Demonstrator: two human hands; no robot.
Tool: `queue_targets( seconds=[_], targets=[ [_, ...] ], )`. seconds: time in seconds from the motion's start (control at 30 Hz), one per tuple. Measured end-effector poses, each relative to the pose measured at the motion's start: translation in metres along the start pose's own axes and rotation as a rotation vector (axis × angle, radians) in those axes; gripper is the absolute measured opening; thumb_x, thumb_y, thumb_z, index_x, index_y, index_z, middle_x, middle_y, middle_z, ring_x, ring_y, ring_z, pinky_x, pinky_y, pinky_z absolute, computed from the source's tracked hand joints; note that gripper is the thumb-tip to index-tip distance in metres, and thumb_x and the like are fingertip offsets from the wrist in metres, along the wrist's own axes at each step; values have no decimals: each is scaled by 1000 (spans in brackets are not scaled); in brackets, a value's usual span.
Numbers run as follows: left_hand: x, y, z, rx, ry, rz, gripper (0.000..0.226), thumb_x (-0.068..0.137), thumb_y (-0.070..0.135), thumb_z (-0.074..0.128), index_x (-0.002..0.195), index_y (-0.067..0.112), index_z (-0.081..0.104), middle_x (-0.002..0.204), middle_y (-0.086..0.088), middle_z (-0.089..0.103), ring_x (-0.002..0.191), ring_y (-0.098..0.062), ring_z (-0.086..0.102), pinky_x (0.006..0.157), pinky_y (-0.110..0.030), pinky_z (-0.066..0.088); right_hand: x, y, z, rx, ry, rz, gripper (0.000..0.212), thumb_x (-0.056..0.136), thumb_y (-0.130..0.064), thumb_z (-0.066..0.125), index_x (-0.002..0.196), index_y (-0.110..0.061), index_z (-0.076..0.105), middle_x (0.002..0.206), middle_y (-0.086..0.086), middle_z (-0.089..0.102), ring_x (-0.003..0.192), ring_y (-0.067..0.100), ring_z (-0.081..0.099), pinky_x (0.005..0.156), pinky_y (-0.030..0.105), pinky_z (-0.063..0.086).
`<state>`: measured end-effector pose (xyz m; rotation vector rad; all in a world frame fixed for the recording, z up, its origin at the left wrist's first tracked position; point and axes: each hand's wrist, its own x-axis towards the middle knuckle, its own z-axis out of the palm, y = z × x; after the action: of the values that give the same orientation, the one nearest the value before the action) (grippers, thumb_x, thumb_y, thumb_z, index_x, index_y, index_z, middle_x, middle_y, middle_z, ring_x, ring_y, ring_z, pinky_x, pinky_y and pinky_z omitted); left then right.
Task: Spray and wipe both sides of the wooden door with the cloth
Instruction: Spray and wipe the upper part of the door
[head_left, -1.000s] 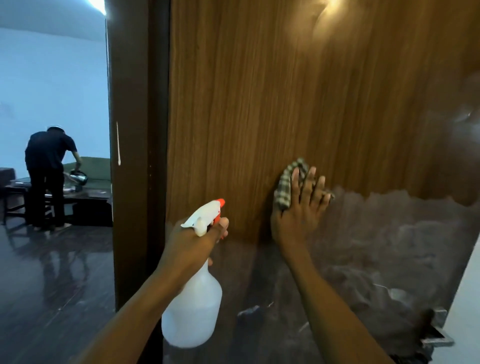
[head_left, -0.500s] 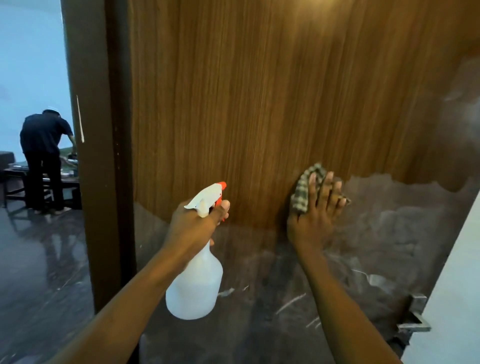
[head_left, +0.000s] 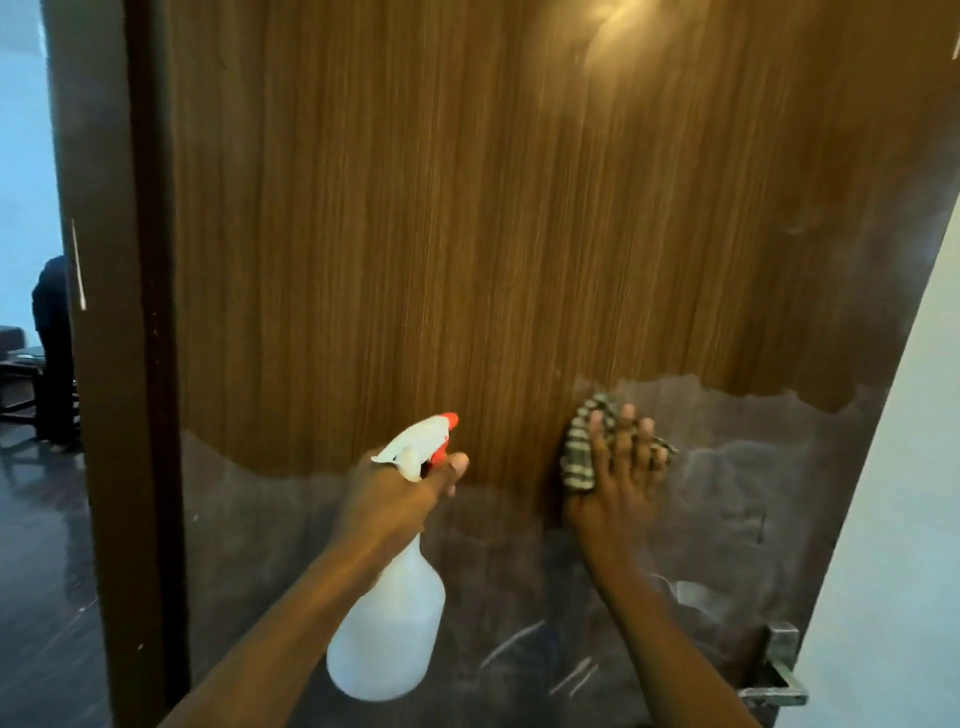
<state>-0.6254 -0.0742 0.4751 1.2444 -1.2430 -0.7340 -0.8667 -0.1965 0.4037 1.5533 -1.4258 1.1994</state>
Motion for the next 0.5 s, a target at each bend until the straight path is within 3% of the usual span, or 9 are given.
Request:
queue_targets(
  seconds=[0.1, 0.23, 0.37, 0.5],
  targets=[
    [-7, -2, 17, 107, 43, -36, 66, 75, 45, 69, 131, 22, 45, 128, -1, 55, 108, -19, 55, 80, -25, 44, 24, 21, -9, 45, 15, 168, 65, 97, -38, 38, 156, -17, 20, 163, 14, 13, 151, 35, 8, 117, 62, 13],
    [-9, -4, 28, 134, -56, -14, 66, 76, 44, 68, 134, 25, 43, 136, 0, 50, 119, -21, 51, 91, -28, 45, 48, 13, -17, 60, 28, 206, 67, 97, -43, 35, 156, -19, 18, 163, 14, 10, 151, 35, 6, 116, 62, 13],
    [-7, 3, 33, 69, -96, -5, 58, 79, 42, 66, 131, 26, 46, 130, 0, 55, 111, -21, 56, 90, -37, 52, 65, -34, -19, 53, 19, -92, 72, 91, -49, 46, 155, -27, 23, 163, 12, 13, 150, 36, 7, 118, 60, 8],
    [0, 3, 38, 57, -95, -28, 65, 74, 48, 67, 130, 21, 49, 120, -6, 62, 101, -25, 62, 72, -30, 56, 27, -42, -2, 32, 2, -410, 64, 94, -52, 52, 151, -28, 35, 160, 9, 24, 149, 34, 18, 118, 58, 16]
  ],
)
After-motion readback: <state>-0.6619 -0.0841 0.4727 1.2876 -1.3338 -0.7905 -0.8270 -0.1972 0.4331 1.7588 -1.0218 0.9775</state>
